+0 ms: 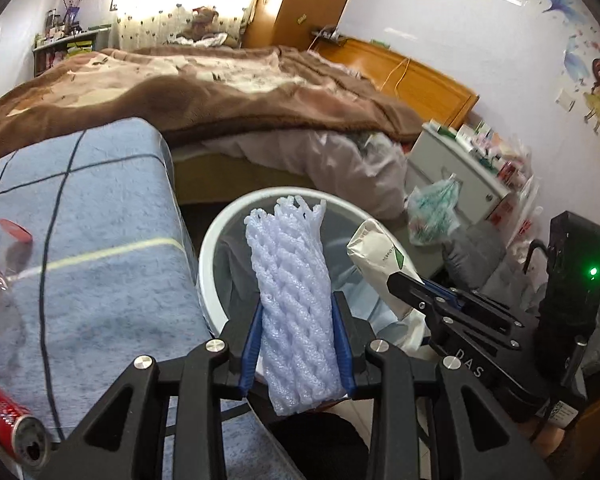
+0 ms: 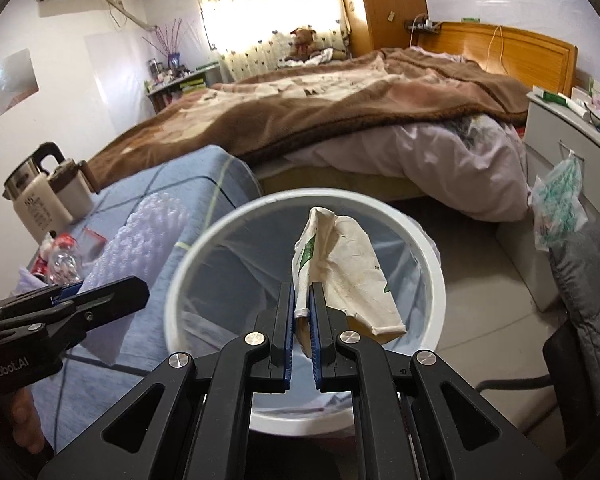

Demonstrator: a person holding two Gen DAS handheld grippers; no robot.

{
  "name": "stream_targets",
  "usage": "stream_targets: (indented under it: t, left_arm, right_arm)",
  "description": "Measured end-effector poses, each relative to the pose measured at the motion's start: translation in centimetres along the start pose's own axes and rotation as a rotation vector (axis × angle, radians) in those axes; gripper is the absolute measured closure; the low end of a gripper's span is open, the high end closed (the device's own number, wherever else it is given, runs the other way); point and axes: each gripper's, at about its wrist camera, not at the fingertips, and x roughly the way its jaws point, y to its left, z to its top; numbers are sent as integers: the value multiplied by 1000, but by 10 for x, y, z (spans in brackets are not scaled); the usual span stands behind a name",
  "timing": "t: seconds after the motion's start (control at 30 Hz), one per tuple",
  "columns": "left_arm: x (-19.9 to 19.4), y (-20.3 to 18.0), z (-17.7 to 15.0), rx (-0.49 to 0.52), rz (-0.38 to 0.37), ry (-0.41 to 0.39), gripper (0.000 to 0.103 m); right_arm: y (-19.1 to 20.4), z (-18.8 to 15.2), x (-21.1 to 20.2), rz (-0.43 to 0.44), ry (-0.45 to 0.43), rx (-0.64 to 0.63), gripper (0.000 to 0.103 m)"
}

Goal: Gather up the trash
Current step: 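Carry both items over the white bin and open both tools to drop them, then move both tools back to the table toward the yogurt cup and red can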

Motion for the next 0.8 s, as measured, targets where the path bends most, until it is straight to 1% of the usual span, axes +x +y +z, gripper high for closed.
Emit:
stream_targets:
  t: [0.07, 0.13, 0.2, 0.27, 0.33, 0.4, 0.53, 0.7, 0.8]
  left_arm:
    - [8, -4, 0, 6, -1, 23, 69]
    - [12, -5, 0, 1, -5, 35, 64]
    - [15, -6, 0, 4, 2, 42, 54]
    - [16, -6, 1, 3, 5, 44, 46]
    - [14, -5, 1, -2, -1, 40, 45]
    - [11, -3, 1, -9, 11, 34, 39]
    - [-6, 4, -2, -21, 44, -10, 38]
    - [-42, 27, -10, -81, 122, -92, 35]
    - [-63, 43, -19, -110, 205, -131, 35]
  right_arm:
    - [-4, -2, 5, 0, 14, 2, 94]
    - [-6, -3, 8, 1, 33, -6, 93]
    - [-7, -3, 9, -9, 35, -13, 89]
    - [-7, -3, 7, -18, 32, -22, 79]
    - [-8, -2, 5, -14, 21, -24, 71]
    - [-7, 0, 1, -13, 11, -16, 71]
    - [0, 3, -8, 17, -17, -5, 71]
    - [26, 3, -14, 90, -45, -35, 71]
    - [46, 2, -17, 146, -56, -71, 71]
